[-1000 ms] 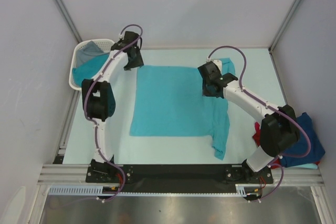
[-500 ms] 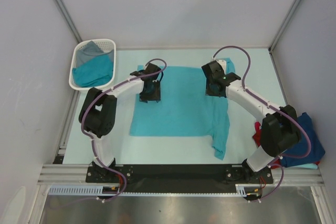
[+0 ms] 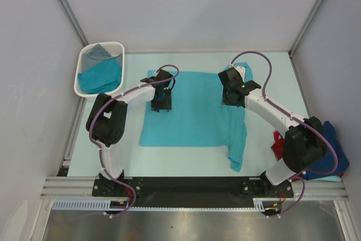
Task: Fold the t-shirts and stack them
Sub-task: Flatten out the tshirt
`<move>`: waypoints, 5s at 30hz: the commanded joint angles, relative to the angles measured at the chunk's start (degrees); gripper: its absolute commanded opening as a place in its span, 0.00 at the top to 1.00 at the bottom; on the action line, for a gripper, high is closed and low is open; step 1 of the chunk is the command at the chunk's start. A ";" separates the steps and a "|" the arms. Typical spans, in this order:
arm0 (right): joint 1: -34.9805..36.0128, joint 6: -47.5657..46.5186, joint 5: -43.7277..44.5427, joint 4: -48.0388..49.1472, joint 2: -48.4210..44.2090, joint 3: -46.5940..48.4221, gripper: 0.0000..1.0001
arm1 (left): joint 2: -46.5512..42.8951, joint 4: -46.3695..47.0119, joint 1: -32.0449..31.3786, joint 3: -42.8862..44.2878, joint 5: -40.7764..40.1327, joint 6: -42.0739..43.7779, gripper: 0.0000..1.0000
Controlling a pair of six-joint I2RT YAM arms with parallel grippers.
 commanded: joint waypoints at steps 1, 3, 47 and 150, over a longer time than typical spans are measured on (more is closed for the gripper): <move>-0.43 0.90 1.91 -0.01 -3.01 -0.36 0.60 | 2.56 1.29 -0.09 0.95 1.90 -0.83 0.48; -0.61 0.72 1.83 -0.01 -3.71 -0.45 0.59 | 3.18 1.38 -0.09 0.94 1.99 -1.01 0.47; -0.34 4.41 0.77 2.18 -3.10 -3.70 0.60 | -14.04 -7.14 2.02 -17.95 -2.49 -5.76 1.00; -15.63 8.37 7.63 -5.46 7.19 -6.86 1.00 | -15.62 -8.02 1.76 -10.39 -1.44 -2.77 0.50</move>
